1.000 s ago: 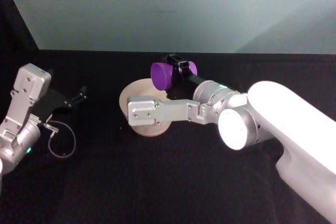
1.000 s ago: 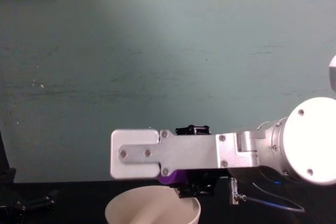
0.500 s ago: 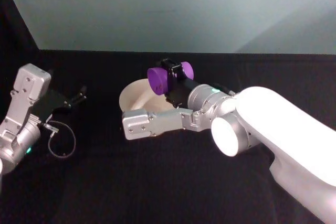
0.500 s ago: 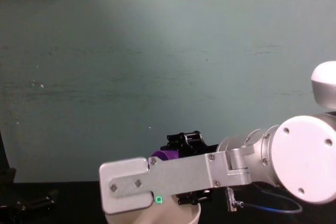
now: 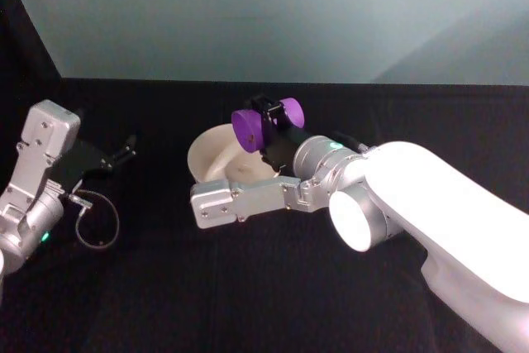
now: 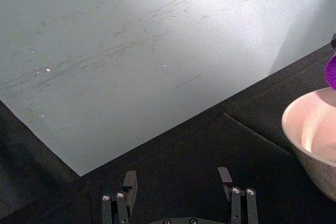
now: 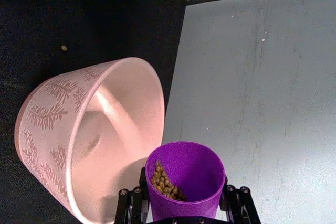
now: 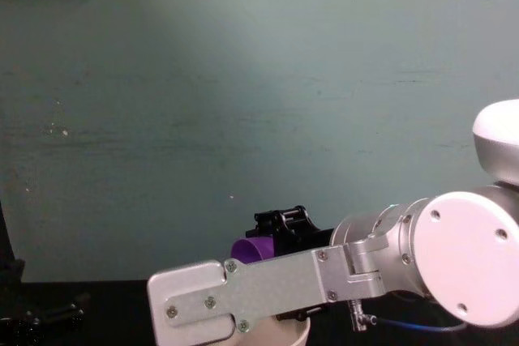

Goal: Pick up the cup and pour the mung beans from the cup into the bowl.

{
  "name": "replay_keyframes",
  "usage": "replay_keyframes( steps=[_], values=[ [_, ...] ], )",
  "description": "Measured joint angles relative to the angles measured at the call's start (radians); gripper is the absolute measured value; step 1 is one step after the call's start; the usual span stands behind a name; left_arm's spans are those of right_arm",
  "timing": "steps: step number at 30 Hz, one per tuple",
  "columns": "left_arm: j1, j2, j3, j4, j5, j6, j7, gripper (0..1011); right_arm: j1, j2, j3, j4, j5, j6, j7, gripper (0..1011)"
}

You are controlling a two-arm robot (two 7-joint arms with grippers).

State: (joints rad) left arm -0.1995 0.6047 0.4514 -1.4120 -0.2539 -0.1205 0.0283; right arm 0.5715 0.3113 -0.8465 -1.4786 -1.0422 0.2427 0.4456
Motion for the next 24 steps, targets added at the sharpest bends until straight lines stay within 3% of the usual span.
replay_keyframes(
  steps=[24],
  values=[
    [0.000, 0.000, 0.000, 0.000, 0.000, 0.000, 0.000, 1000, -0.008, -0.011, 0.005, -0.007, -0.083, -0.017, 0.019, 720]
  ],
)
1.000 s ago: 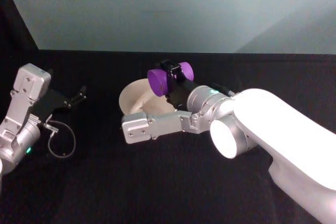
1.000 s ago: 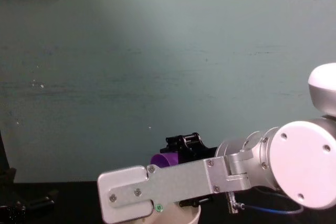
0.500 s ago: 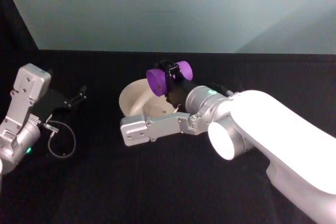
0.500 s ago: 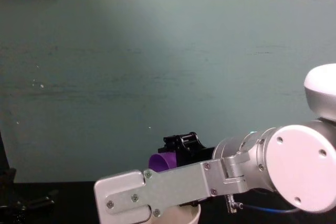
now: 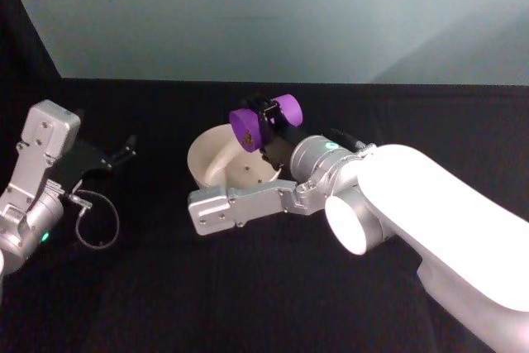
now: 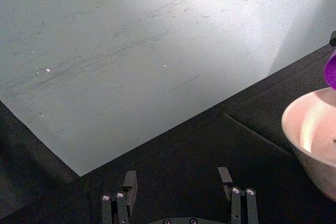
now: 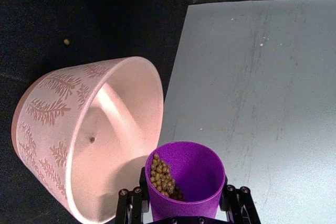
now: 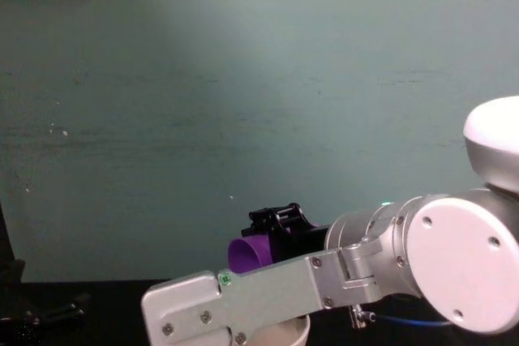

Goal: Pick up the cup and pour the mung beans from the cup into the bowl.

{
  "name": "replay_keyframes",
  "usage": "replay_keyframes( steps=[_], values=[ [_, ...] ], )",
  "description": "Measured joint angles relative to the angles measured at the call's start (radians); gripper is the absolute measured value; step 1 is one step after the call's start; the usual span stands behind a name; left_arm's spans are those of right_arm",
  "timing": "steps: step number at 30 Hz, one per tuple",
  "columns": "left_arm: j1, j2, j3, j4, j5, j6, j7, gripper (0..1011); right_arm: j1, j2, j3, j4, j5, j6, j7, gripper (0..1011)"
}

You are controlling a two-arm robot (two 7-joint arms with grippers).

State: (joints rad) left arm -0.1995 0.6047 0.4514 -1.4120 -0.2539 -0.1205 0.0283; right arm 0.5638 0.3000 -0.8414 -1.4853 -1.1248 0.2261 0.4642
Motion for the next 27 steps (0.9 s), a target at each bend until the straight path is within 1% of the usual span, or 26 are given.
replay_keyframes(
  steps=[7, 22, 27],
  values=[
    [0.000, 0.000, 0.000, 0.000, 0.000, 0.000, 0.000, 1000, 0.000, 0.002, -0.002, -0.007, -0.015, -0.002, 0.006, 720],
    [0.000, 0.000, 0.000, 0.000, 0.000, 0.000, 0.000, 1000, -0.001, 0.004, -0.001, -0.012, -0.022, -0.007, 0.016, 720],
    [0.000, 0.000, 0.000, 0.000, 0.000, 0.000, 0.000, 1000, -0.001, 0.005, -0.006, -0.012, -0.033, -0.007, 0.018, 720]
  ],
)
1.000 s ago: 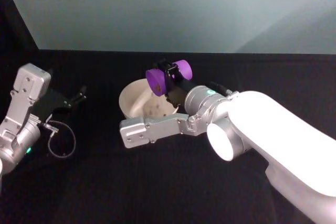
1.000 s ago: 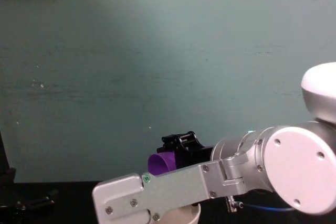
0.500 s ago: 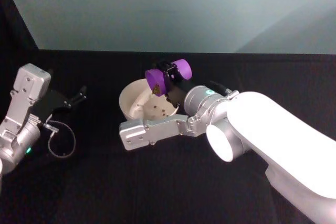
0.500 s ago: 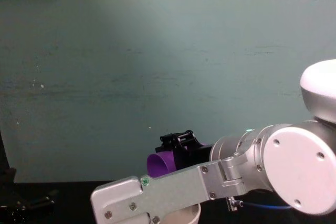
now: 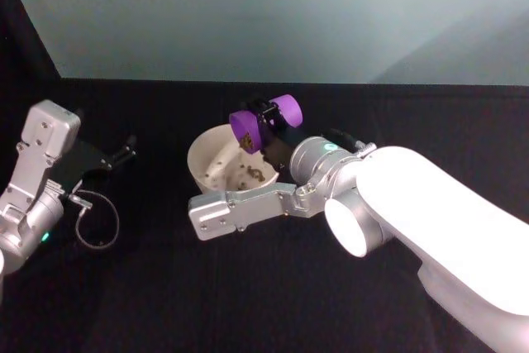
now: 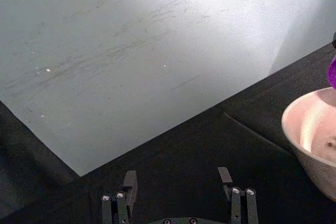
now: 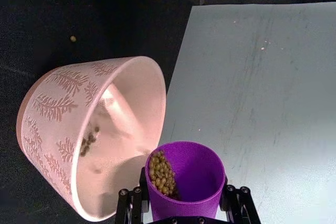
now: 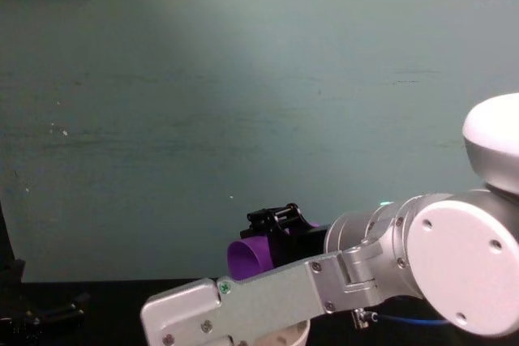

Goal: Pick up the cup and pour the mung beans from the cup into the bowl.

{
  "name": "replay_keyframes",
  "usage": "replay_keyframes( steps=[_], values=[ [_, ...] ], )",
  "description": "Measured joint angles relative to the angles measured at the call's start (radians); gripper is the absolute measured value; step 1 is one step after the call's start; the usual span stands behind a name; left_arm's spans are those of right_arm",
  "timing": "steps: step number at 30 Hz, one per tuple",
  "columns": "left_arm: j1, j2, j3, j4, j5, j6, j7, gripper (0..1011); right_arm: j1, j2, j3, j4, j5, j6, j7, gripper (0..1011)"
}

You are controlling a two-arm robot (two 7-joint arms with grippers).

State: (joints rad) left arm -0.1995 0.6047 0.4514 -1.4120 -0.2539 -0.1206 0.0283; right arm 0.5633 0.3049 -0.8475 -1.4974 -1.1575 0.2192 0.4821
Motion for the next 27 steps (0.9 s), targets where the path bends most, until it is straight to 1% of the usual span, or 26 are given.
replay_keyframes(
  steps=[27],
  values=[
    [0.000, 0.000, 0.000, 0.000, 0.000, 0.000, 0.000, 1000, 0.000, -0.002, -0.001, 0.003, -0.005, 0.001, 0.002, 720]
  ],
)
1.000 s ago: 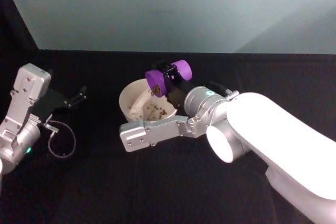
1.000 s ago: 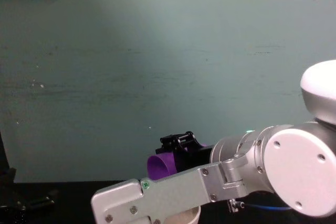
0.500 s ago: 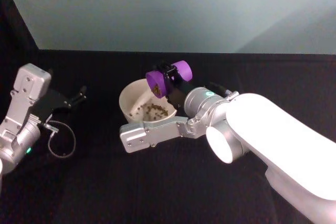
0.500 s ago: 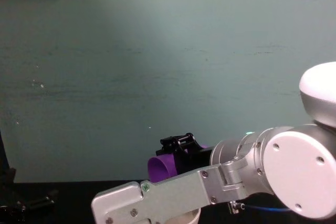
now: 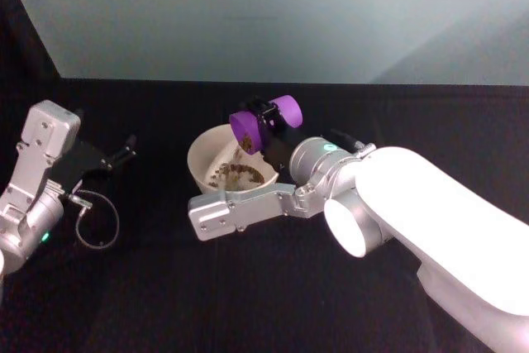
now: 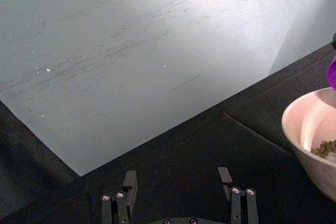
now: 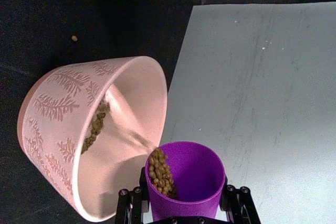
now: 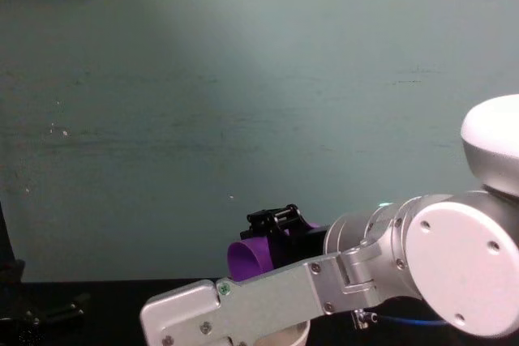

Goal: Pick up the cup and pour the mung beans from the cup into the bowl.

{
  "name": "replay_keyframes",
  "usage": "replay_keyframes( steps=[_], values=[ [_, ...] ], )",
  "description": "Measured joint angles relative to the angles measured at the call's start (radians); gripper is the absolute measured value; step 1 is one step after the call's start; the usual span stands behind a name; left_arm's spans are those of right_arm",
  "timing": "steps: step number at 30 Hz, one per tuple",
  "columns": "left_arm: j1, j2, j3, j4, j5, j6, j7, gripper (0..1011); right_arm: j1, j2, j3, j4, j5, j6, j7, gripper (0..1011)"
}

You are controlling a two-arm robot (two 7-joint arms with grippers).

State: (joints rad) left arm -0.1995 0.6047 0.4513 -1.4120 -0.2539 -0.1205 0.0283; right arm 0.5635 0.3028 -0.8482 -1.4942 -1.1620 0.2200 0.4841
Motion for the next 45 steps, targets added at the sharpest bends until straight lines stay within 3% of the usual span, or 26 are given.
replay_keyframes(
  steps=[22, 34, 45],
  values=[
    [0.000, 0.000, 0.000, 0.000, 0.000, 0.000, 0.000, 1000, 0.008, 0.004, -0.017, -0.011, -0.037, 0.006, 0.011, 721],
    [0.000, 0.000, 0.000, 0.000, 0.000, 0.000, 0.000, 1000, 0.016, 0.011, -0.044, -0.022, -0.101, 0.019, 0.026, 720],
    [0.000, 0.000, 0.000, 0.000, 0.000, 0.000, 0.000, 1000, 0.016, 0.012, -0.050, -0.028, -0.122, 0.020, 0.035, 720]
  ],
)
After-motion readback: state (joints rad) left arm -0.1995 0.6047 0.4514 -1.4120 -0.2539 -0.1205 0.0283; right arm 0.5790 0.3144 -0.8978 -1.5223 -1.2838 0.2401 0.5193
